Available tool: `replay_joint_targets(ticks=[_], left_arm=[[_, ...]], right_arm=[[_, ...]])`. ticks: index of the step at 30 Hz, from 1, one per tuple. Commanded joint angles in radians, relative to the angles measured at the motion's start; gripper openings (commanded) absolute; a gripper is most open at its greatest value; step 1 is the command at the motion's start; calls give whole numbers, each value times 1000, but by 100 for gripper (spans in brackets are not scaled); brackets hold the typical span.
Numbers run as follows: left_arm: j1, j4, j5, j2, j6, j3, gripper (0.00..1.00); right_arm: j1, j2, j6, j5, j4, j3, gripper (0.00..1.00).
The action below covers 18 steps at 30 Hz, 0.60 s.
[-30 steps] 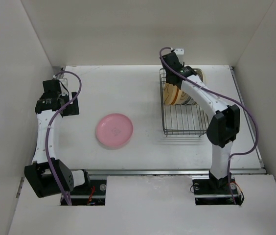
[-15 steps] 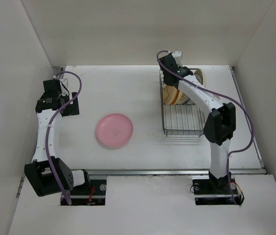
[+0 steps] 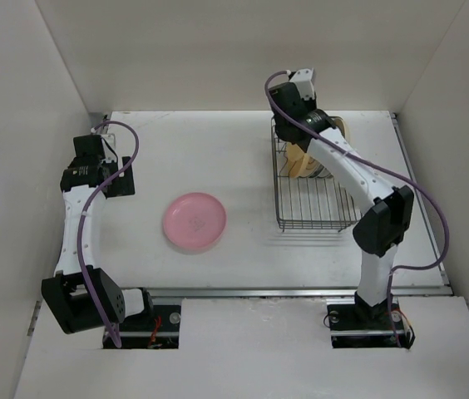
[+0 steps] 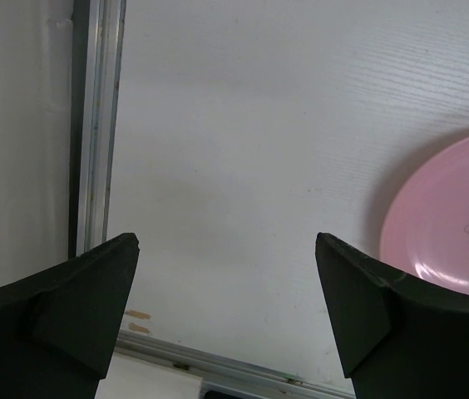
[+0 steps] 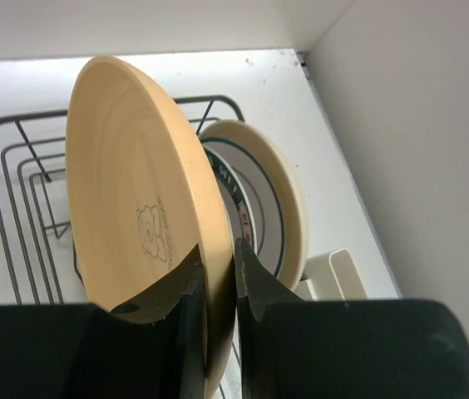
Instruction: Unload the plates from the dish rack
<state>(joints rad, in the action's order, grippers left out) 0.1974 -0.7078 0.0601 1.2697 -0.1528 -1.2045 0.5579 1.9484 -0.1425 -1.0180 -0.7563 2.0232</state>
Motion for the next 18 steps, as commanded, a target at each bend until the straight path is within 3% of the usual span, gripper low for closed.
replay_joint_targets(ticks=[1, 3, 6, 9, 10, 11, 15, 18], left_arm=[[-4, -1, -8, -12, -1, -12, 86], [-4, -1, -8, -12, -1, -12, 86], [-4, -1, -8, -12, -1, -21, 86], [-4, -1, -8, -12, 9, -21, 86], [-4, -1, -8, -12, 9, -21, 86], [-4, -1, -8, -12, 9, -21, 86], [-4, -10, 3, -21, -1, -21, 87], [-4, -10, 12, -21, -1, -12, 87]], right_arm=[[0, -91, 47, -128, 63, 42, 0], [11, -132, 47, -108, 75, 42, 0], [36, -198, 47, 92, 84, 42, 0], [45, -265, 35, 673, 162, -62, 0], [45, -275, 35, 676, 163, -108, 0], [54, -275, 35, 882, 219, -198, 0], [114, -241, 35, 1209, 346, -342, 0], [151, -168, 21, 1300, 411, -363, 0]])
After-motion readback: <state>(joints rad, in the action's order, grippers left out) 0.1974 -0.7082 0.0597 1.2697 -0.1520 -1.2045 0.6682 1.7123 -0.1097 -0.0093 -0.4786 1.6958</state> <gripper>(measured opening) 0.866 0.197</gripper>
